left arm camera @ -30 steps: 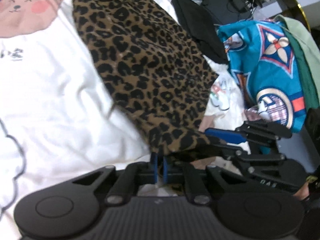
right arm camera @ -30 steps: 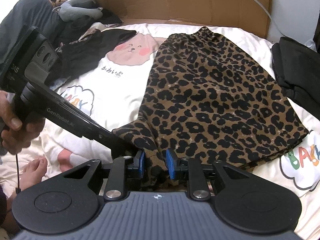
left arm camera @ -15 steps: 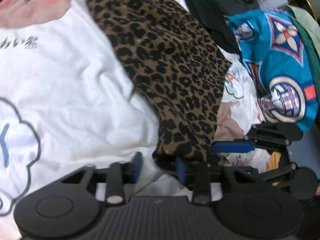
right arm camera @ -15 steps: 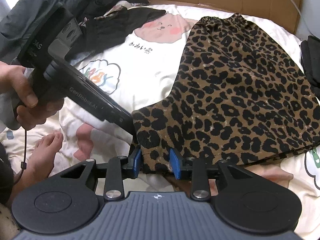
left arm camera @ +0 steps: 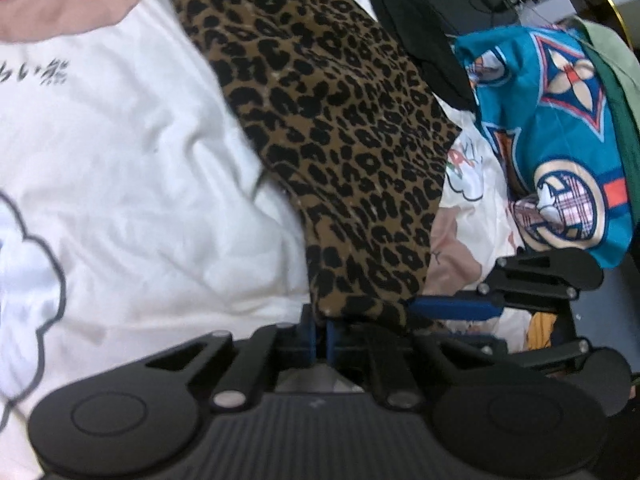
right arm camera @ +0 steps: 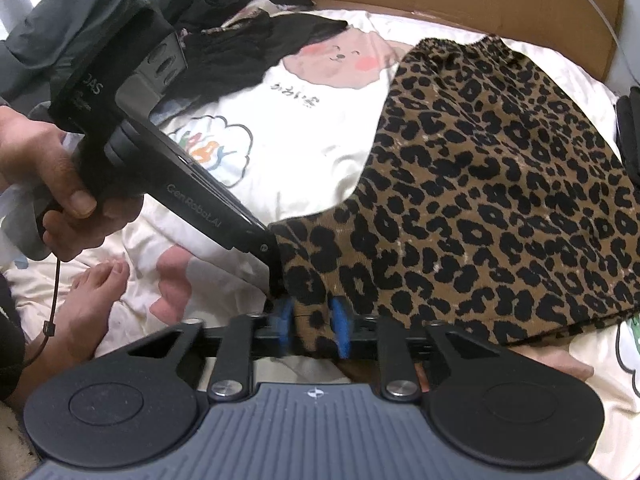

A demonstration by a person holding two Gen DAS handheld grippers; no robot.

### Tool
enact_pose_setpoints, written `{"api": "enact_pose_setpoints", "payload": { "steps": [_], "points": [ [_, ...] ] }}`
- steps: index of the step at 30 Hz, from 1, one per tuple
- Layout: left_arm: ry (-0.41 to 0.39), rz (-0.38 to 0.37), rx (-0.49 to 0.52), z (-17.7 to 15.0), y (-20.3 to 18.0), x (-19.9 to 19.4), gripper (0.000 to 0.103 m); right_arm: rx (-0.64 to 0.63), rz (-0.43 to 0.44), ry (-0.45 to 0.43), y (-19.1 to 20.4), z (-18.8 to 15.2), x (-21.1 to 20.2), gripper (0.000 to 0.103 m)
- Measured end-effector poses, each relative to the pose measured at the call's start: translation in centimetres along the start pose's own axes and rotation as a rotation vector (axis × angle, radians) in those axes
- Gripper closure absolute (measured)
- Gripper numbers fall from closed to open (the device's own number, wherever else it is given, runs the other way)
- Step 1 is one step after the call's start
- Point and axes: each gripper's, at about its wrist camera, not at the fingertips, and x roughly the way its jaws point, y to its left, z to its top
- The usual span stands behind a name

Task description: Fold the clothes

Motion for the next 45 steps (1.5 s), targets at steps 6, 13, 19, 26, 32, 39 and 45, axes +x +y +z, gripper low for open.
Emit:
{"api": "enact_pose_setpoints", "payload": {
  "steps": [6, 13, 19, 26, 32, 39, 45],
  "points": [
    [0.001, 0.001, -0.018, -0.7, 0.2, -0.8, 0.101, -0.026, 0.021, -0.016, 0.6, 0.0, -0.5, 0.097],
    [0.029, 0.002, -0.004, -0.9, 0.7, -1.1, 0.102, -0.021, 0.037, 0.012, 0.8, -0.5, 0.4, 0.098],
    [0.091, -0.001, 0.048, -1.7, 0.8, -1.8, 0.102, 0.017, 0.067, 0.035, 0.8, -1.0, 1.2, 0.098],
    [0.004, -0.023, 0.097, 0.7, 0.0, -4.4, 0.096, 0.079, 0.128, 0.026, 0.1, -0.8, 0.3, 0.095],
    [-0.062, -0.028, 0.178, 4.1, -2.3, -4.3, 0.095, 0.125, 0.205, -0.022, -1.3, 0.4, -1.5, 0.087],
    [-0.018, -0.033, 0.242, 5.6, -4.3, -0.9, 0.095, 0.212, 0.037, -0.024, -5.0, 0.7, -1.1, 0.087],
    [0.061, 0.033, 0.259, 4.2, -2.8, 1.8, 0.095, 0.23, 0.002, 0.013, -6.1, 0.2, 0.8, 0.087]
  ]
}}
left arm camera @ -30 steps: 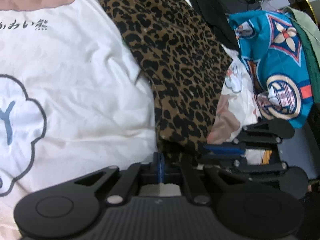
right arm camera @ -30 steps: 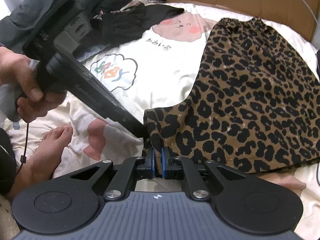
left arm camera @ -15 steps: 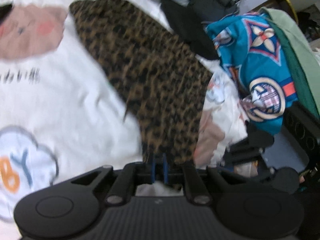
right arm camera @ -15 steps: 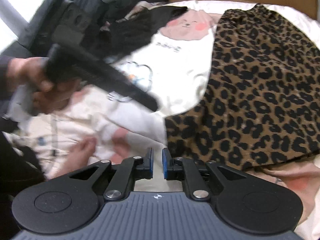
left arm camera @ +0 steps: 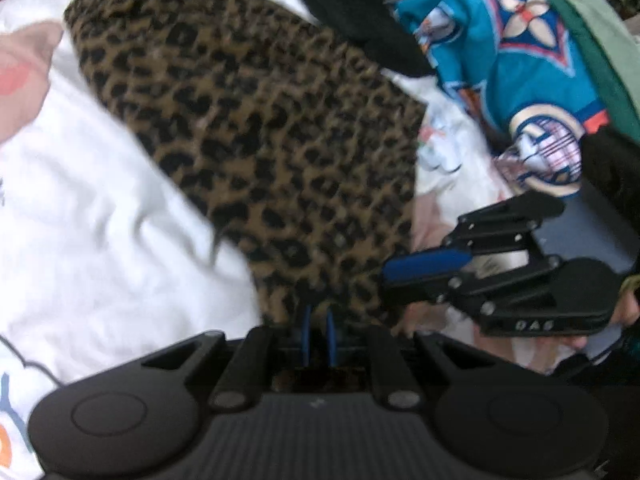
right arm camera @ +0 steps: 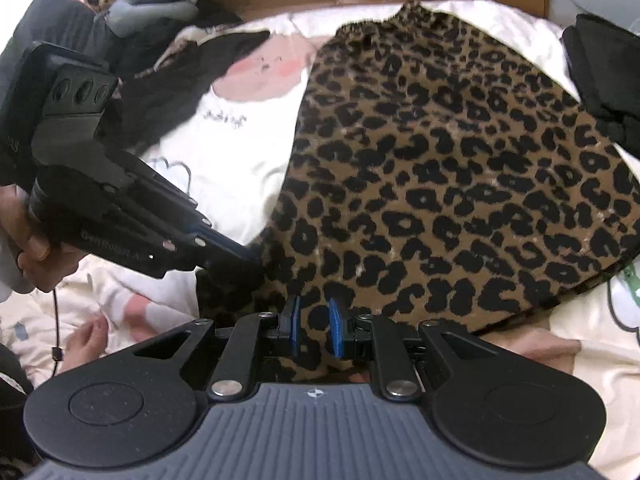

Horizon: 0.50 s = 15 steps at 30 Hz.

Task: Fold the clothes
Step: 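Hold the skirt hem with both grippers, straightening it on the sheet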

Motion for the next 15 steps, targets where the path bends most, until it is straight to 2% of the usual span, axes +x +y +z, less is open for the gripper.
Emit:
{"api": "enact_pose_setpoints", "payload": {
  "steps": [4, 8, 10, 12, 15],
  "points": [
    [0.024, 0.038, -0.032, -0.9, 1.6, 0.3, 0.101, -0.011, 0.023, 0.044, 0.6, -0.4, 1.4, 0.087],
    [0.022, 0.038, -0.058, -1.1, 2.4, -0.3, 0.101, -0.033, 0.053, 0.071, 1.8, -0.8, 2.1, 0.085],
    [0.012, 0.063, -0.064, -1.0, 2.4, -0.9, 0.101, -0.042, 0.068, 0.081, 2.5, -1.1, 2.2, 0.085],
    [-0.002, 0.087, -0.069, -1.2, 2.7, -1.7, 0.095, -0.05, 0.084, 0.09, 3.1, -1.3, 2.3, 0.085],
    [-0.012, 0.083, -0.098, -1.3, 3.5, -2.6, 0.094, -0.082, 0.104, 0.103, 4.3, -1.9, 2.4, 0.084]
  ]
}}
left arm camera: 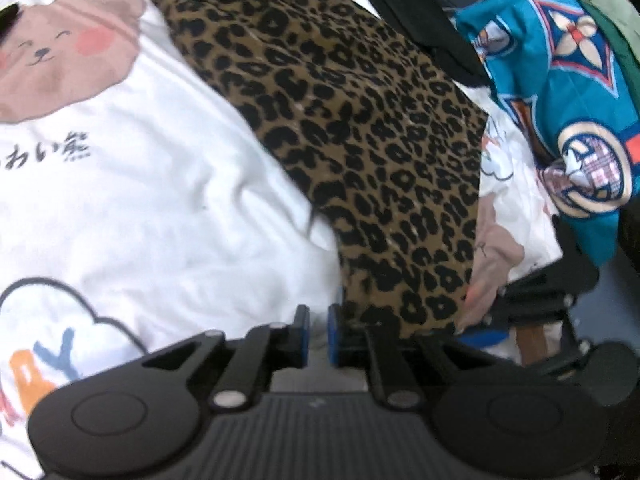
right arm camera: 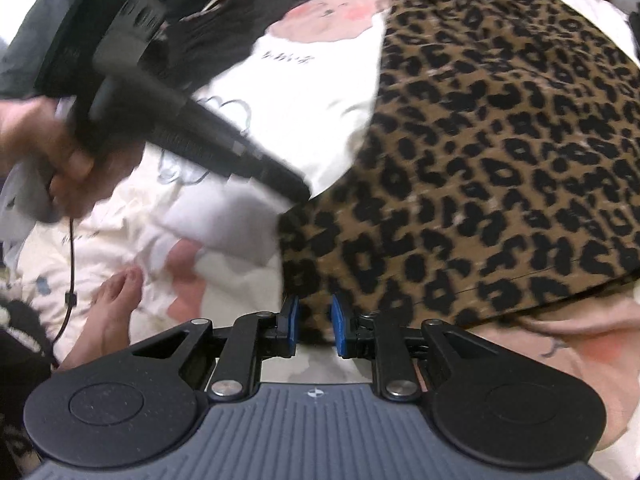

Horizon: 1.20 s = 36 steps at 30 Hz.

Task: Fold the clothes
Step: 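Hold the skirt hem with both grippers, straightening it on the sheet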

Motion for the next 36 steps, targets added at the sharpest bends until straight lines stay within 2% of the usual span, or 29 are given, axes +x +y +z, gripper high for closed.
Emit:
{"api": "enact_pose_setpoints", "payload": {
  "steps": [3, 10, 16, 19, 23, 28, 32, 36],
  "points": [
    [-0.002, -0.011, -0.02, -0.1, 0.3, -0.6, 0.083, -0.025, -0.006, 0.005, 0.7, -0.2, 0.0, 0.081],
    [-0.015, -0.078, -0.044, 0.2, -0.2, -0.2, 0.06, -0.011, 0.011, 0.007, 0.6, 0.0, -0.2, 0.08],
    [0.051, -0.122, -0.099, -0.3, 0.2, 2.2, 0.061, 0.015, 0.04, 0.001, -0.1, 0.0, -0.6, 0.08],
    [0.055, -0.151, -0.109, -0.9, 0.4, 2.3, 0.062, 0.07, 0.067, -0.055, -1.5, 0.2, -2.3, 0.078],
    [0.051, -0.177, -0.146, -1.5, 1.2, 2.0, 0.07, 0.135, 0.001, -0.128, -4.2, 0.3, -4.6, 0.073],
    [0.039, -0.212, -0.232, -1.9, 2.2, 1.6, 0.07, 0.215, -0.089, -0.168, -7.2, 0.1, -5.7, 0.073],
    [0.023, -0.248, -0.276, -2.1, 2.3, 1.4, 0.069, 0.222, -0.101, -0.185, -8.0, 0.0, -6.1, 0.073],
    [-0.004, -0.338, -0.334, -2.2, 2.4, 1.3, 0.069, 0.203, -0.099, -0.202, -7.7, -0.1, -6.4, 0.073]
  ]
}}
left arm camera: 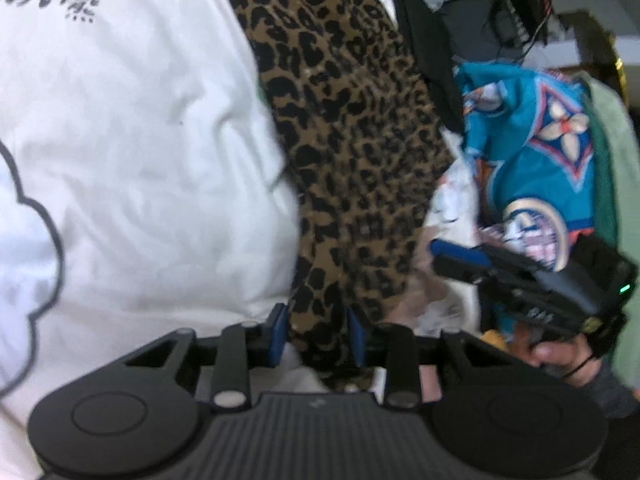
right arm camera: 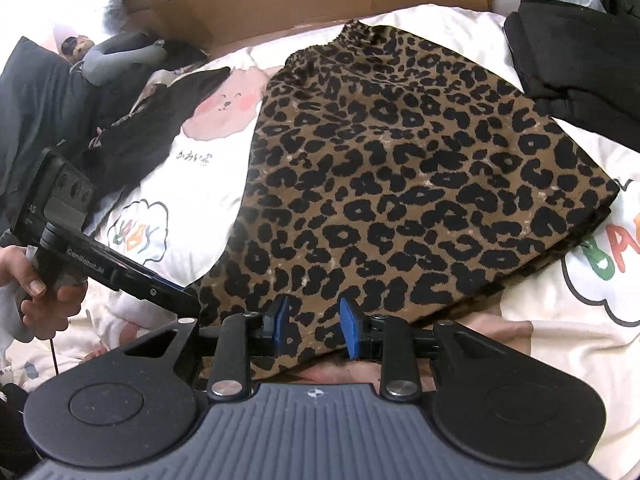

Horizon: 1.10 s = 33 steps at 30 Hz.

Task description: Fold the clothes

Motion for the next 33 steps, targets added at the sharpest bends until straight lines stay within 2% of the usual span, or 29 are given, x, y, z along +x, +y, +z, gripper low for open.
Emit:
{"api": "enact_pose_setpoints", "payload": {
  "steps": [3, 7, 10, 17, 21, 24, 29, 33],
  "points": [
    [-0.007, -0.036, -0.025, -0.2, 0.1, 0.4, 0.066, -0.004, 0.0, 0.001, -0.1, 0.1, 0.1, 0.072],
    [0.014, -0.017, -0.028, -0.9, 0.1, 1.4, 0.066, 0.016, -0.017, 0.006, -0.7, 0.0, 0.2, 0.072],
    [0.002, -0.007, -0.033, -1.3, 0.0, 1.6, 0.064, 0.033, -0.032, 0.008, -1.2, -0.1, 0.3, 0.072],
    [-0.015, -0.027, -0.072, -1.9, -0.5, 2.4, 0.064, 0.039, -0.049, 0.012, -1.4, -0.3, 0.5, 0.072],
    [0.023, -0.05, -0.098, -2.5, -0.8, 3.1, 0.064, 0.035, -0.046, 0.01, -1.2, -0.3, 0.5, 0.072],
    [0.034, -0.038, -0.102, -3.0, -0.9, 3.5, 0.064, 0.036, -0.048, 0.013, -1.4, -0.4, 0.5, 0.072],
    [0.02, -0.054, -0.168, -2.8, -0.2, 3.7, 0.064, 0.054, -0.064, 0.019, -2.0, -0.6, 0.6, 0.071],
    [0.018, -0.045, -0.169, -2.6, -0.3, 3.9, 0.066, 0.076, -0.077, 0.015, -2.4, -0.7, 0.7, 0.071]
  ]
}}
